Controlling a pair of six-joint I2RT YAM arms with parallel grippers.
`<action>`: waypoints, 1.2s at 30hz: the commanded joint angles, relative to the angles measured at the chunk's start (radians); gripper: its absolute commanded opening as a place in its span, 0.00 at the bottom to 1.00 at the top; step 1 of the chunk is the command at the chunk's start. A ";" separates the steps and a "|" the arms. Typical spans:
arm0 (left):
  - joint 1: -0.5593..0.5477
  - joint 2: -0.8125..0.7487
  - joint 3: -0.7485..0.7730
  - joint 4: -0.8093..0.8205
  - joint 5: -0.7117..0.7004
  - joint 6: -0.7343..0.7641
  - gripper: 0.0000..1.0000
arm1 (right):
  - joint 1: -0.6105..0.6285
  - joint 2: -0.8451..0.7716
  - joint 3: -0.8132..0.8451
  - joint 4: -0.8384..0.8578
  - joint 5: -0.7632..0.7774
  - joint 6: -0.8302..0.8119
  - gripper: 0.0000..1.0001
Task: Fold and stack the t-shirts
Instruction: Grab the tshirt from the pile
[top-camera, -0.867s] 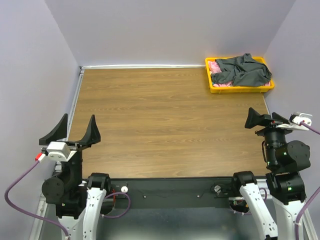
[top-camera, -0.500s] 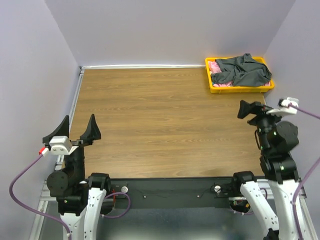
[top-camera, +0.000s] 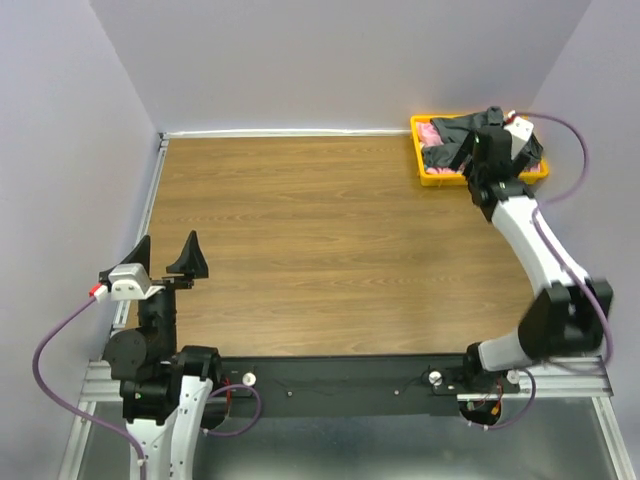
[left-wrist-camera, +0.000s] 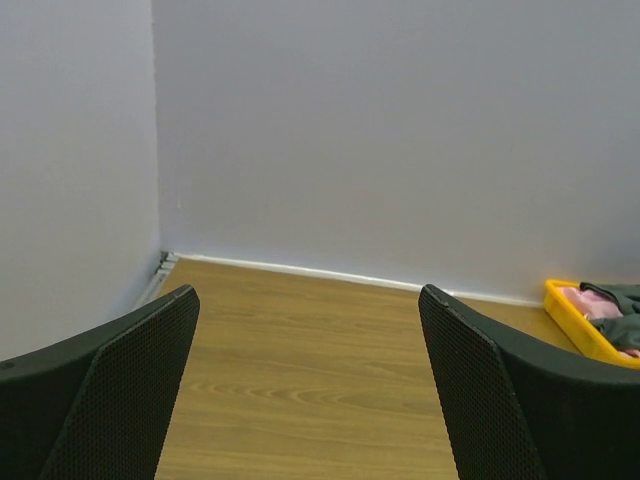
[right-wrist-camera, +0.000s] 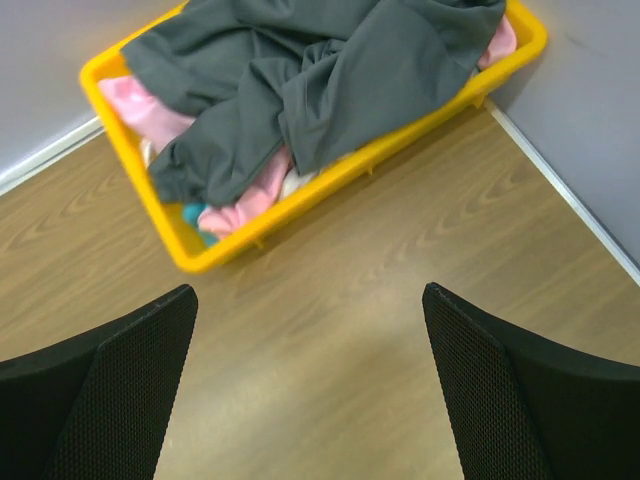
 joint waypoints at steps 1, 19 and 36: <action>-0.021 -0.013 -0.038 0.001 0.003 -0.051 0.98 | -0.063 0.239 0.181 0.012 0.072 0.036 1.00; -0.050 0.056 -0.058 -0.009 -0.007 -0.117 0.98 | -0.194 0.805 0.674 0.022 -0.180 0.035 0.48; -0.058 0.020 -0.074 0.007 -0.022 -0.106 0.93 | -0.046 0.151 0.136 -0.155 -0.540 -0.028 0.01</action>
